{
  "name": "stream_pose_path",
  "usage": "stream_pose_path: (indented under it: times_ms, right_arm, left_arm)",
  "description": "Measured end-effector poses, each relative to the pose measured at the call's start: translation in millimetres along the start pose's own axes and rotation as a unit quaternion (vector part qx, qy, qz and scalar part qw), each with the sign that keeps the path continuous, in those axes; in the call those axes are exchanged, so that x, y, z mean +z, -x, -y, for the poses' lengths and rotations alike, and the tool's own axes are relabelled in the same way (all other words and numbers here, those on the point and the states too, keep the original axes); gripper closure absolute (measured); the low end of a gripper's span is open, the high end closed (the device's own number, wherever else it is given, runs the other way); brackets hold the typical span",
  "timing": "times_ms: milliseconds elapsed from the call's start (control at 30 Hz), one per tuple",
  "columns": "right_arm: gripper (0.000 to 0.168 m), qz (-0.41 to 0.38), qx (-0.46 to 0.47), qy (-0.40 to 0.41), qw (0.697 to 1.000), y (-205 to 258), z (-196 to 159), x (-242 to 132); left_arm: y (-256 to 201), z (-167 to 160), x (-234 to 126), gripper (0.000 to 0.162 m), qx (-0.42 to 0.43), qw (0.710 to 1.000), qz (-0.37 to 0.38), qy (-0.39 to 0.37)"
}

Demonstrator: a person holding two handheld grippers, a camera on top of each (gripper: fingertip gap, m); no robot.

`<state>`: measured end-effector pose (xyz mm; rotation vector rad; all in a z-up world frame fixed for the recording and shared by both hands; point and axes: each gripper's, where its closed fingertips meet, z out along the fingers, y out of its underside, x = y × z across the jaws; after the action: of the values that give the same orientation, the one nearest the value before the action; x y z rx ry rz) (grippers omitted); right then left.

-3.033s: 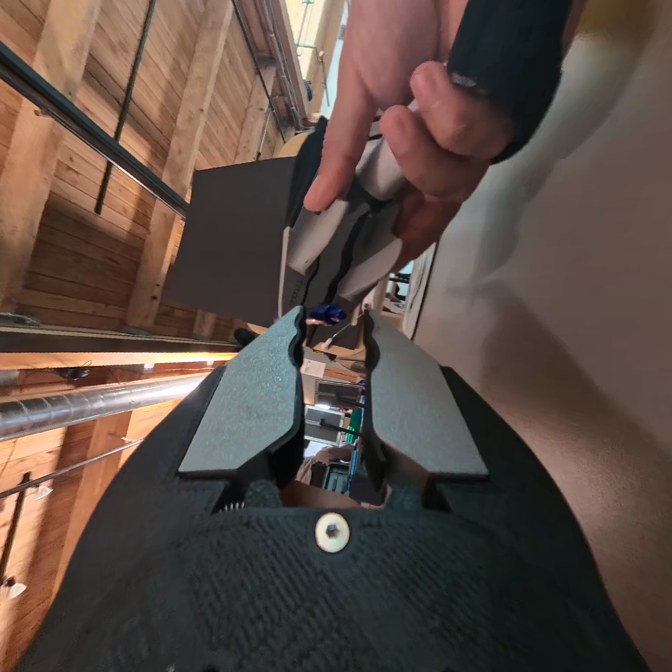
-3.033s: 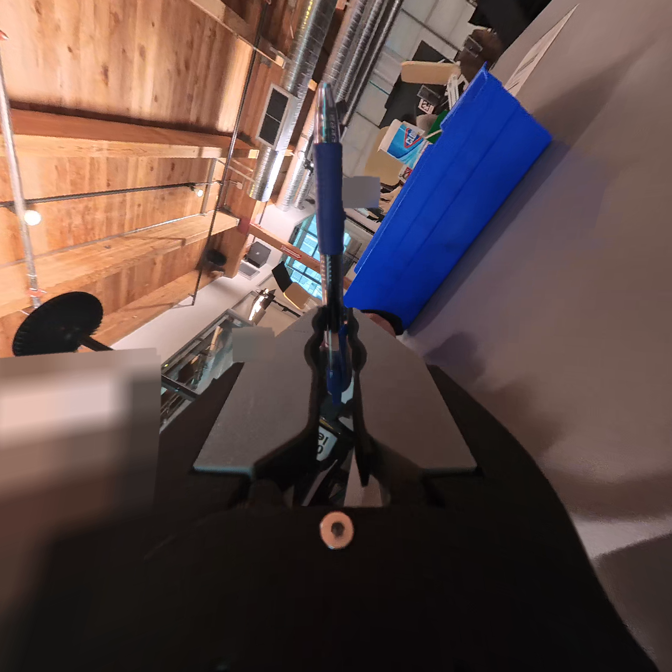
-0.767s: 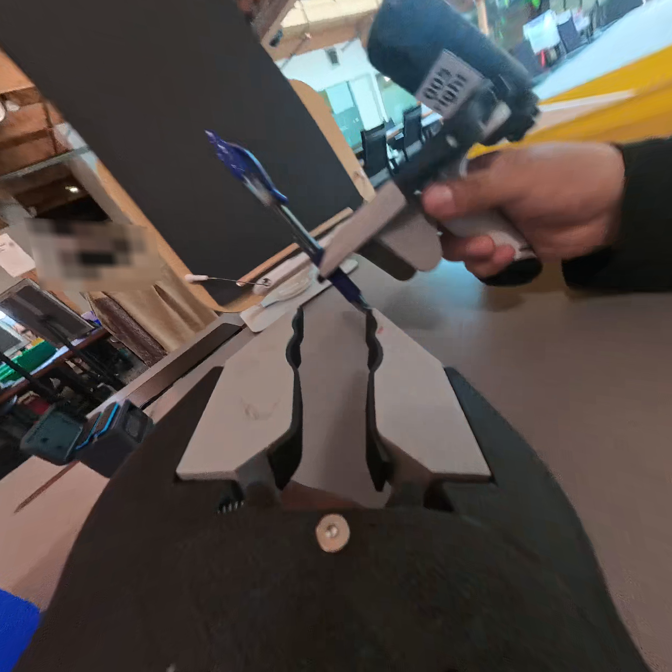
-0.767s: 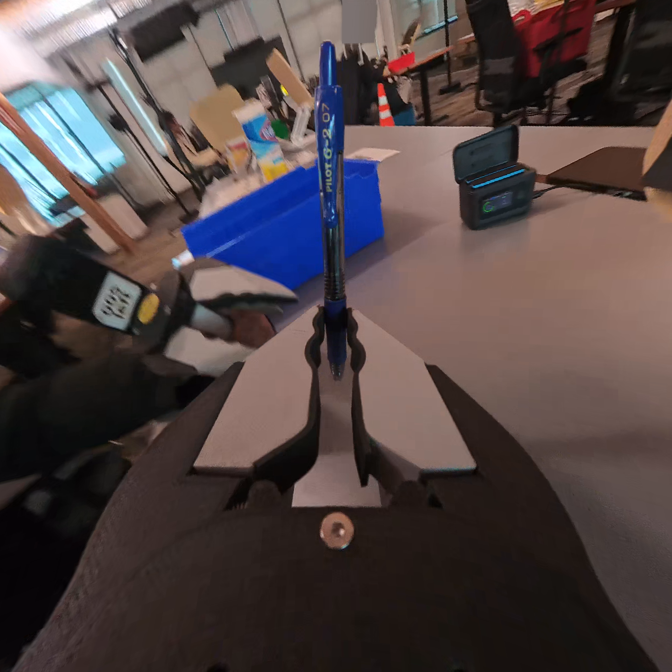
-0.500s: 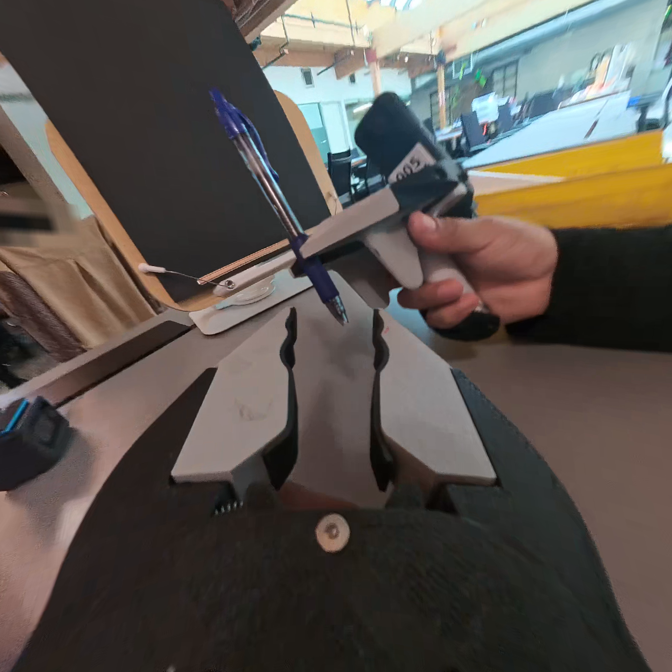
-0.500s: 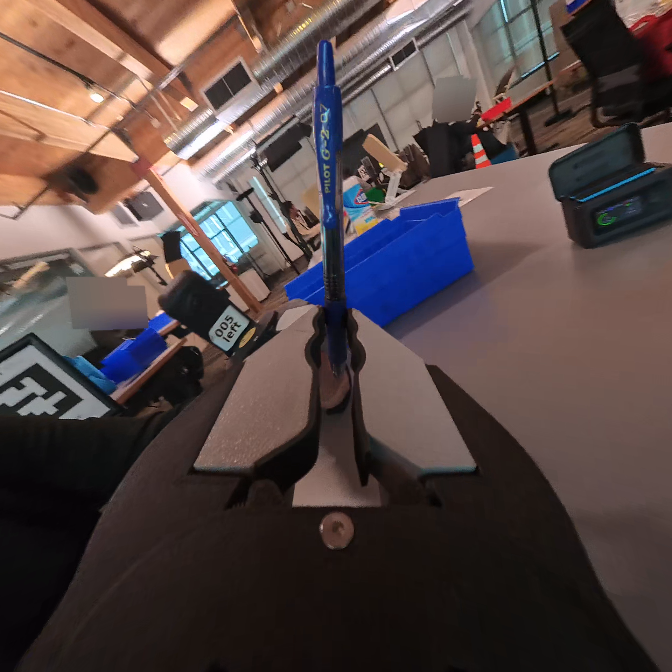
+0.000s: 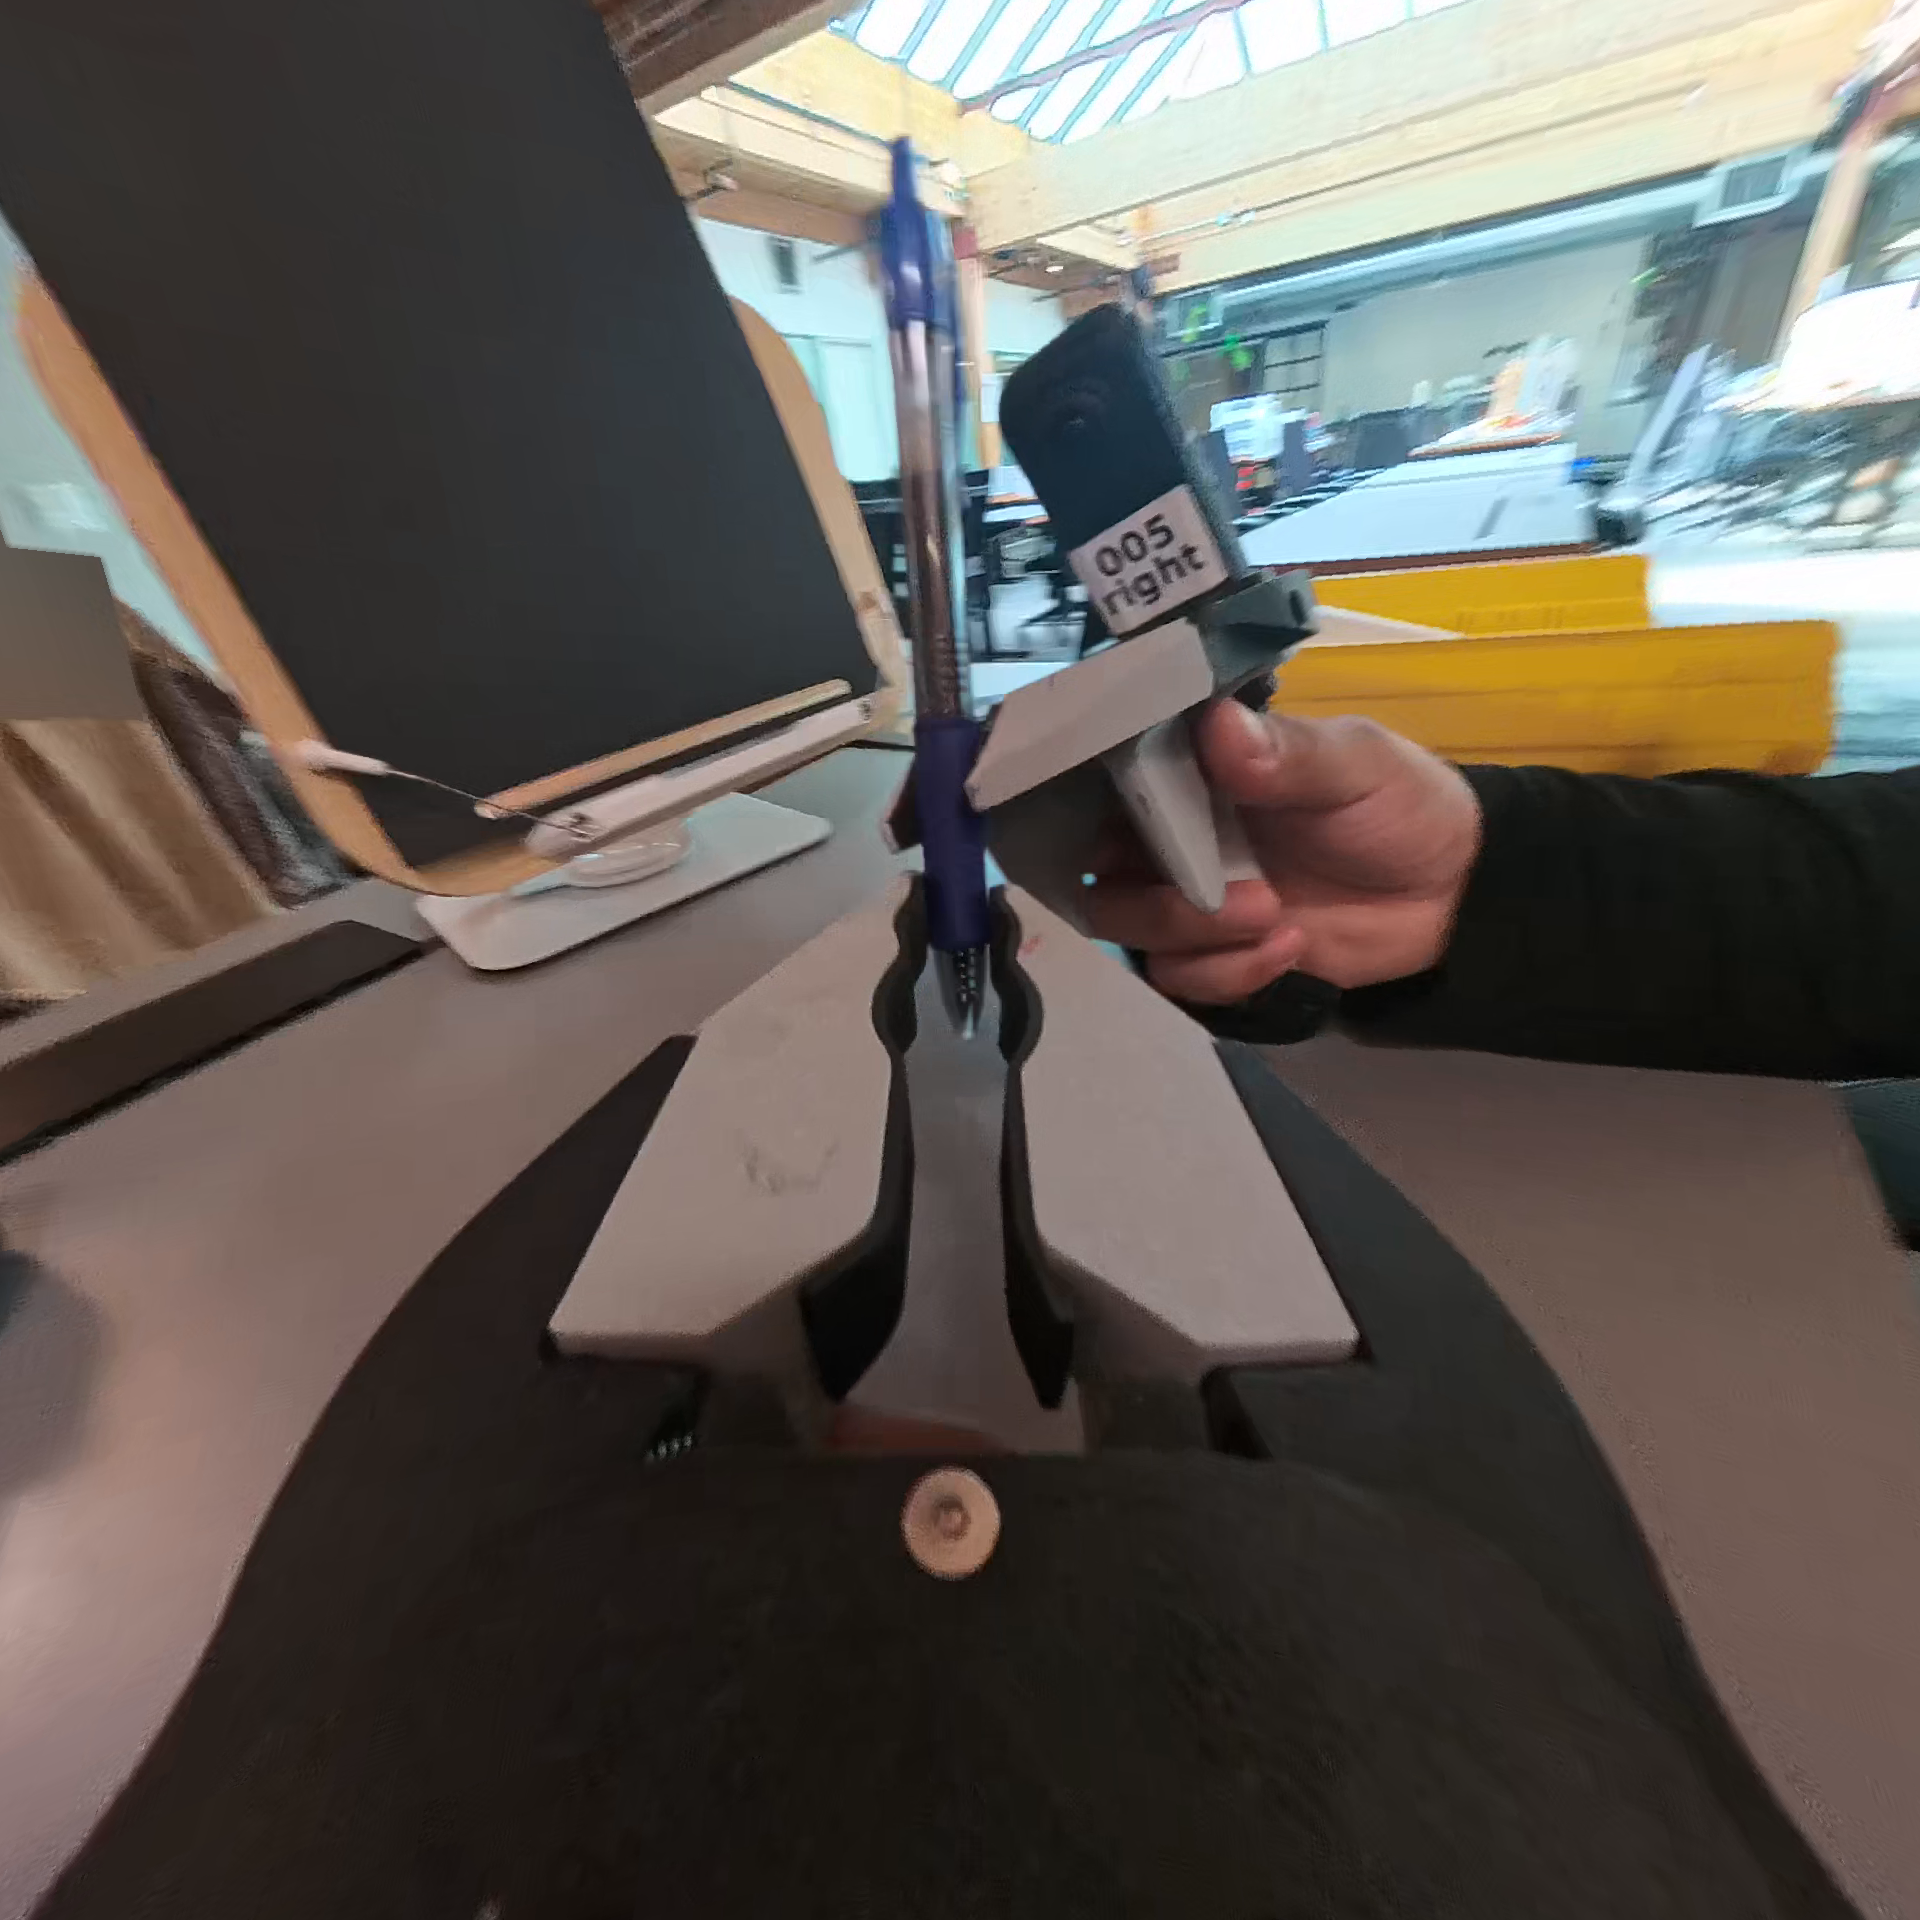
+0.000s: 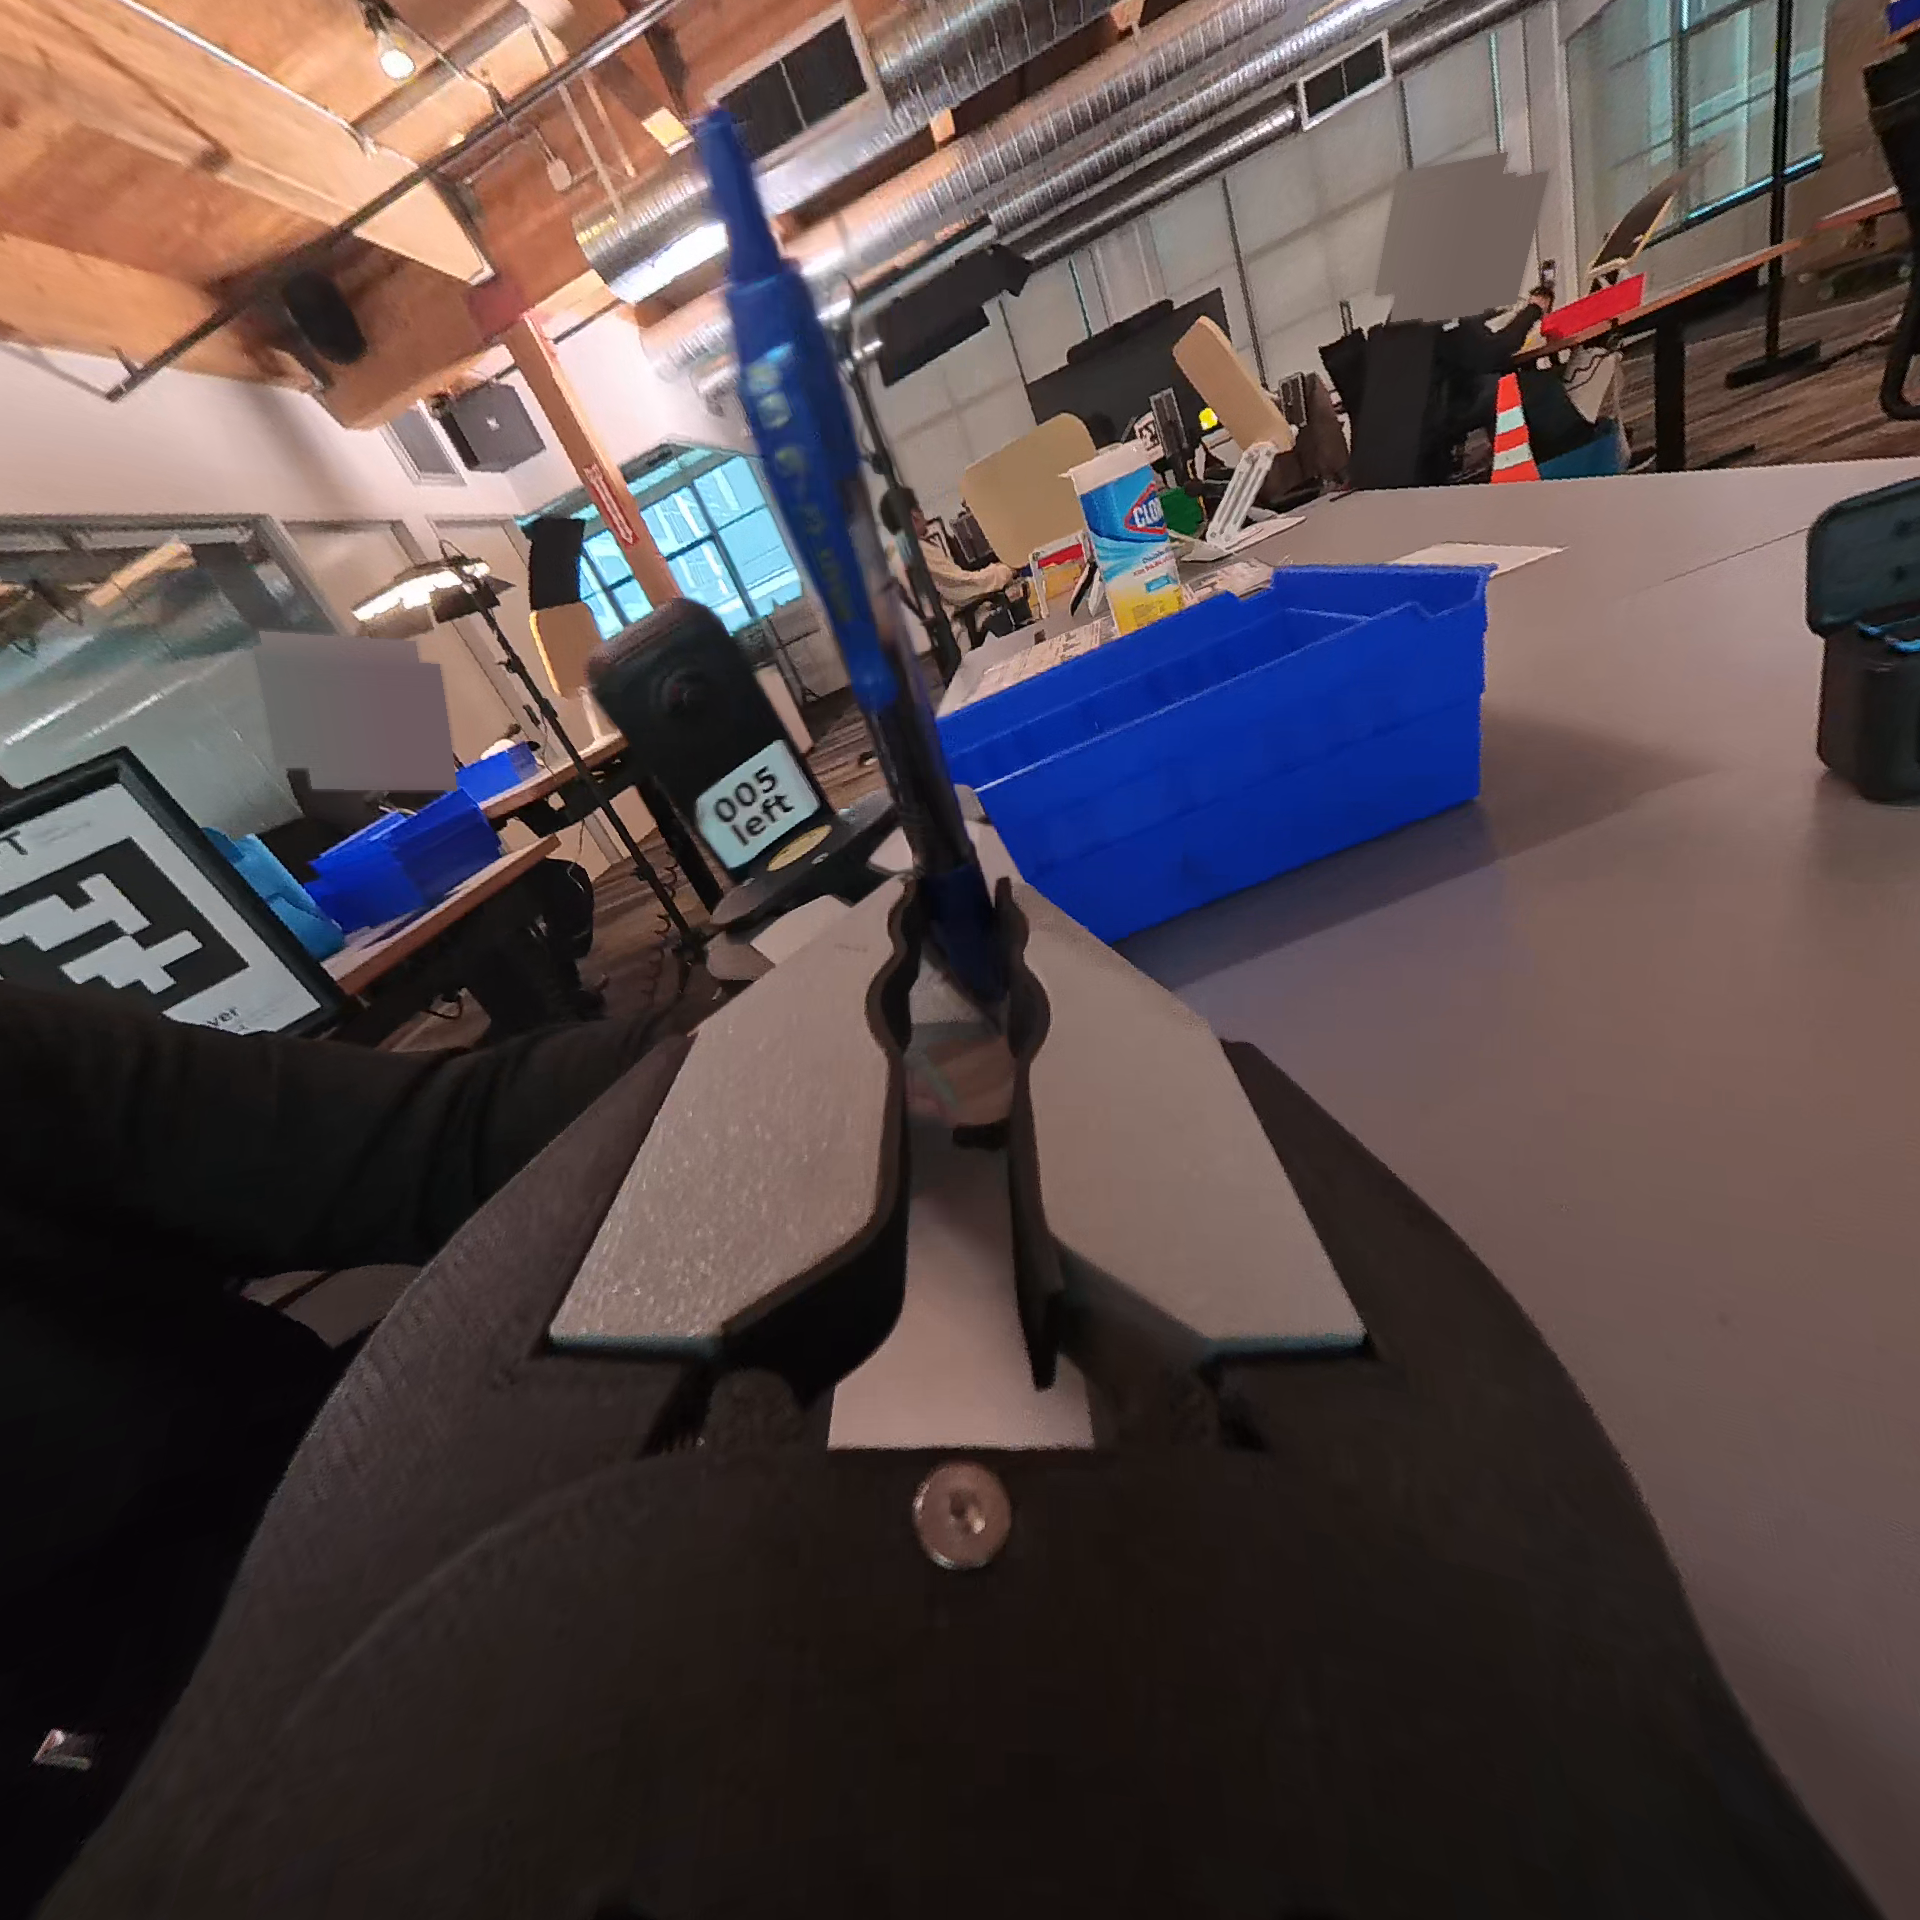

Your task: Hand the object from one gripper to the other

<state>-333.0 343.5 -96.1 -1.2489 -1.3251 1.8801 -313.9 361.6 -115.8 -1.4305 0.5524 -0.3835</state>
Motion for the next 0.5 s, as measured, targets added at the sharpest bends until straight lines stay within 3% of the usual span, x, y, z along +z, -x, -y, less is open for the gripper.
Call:
stream_pose_path:
  times_ms: [133,233,333,500]
  right_arm:
    - [0.147,-0.049,0.004,0.012,0.999,-17,0,-9]
    - [0.129,-0.130,-0.025,0.049,0.990,-40,-6,-20]
    - [0.115,-0.220,-0.095,0.074,0.968,-58,-3,-33]
    - [0.104,-0.360,-0.175,0.144,0.905,-86,-8,-56]
  left_arm:
    - [24,-5,-3,0.154,0.139,0.982,0.122,0.029]
    - [55,-20,-10,0.153,0.283,0.922,0.242,0.110]
    - [67,-40,-10,0.153,0.380,0.863,0.271,0.194]
    - [77,-62,-11,0.154,0.437,0.813,0.272,0.273]
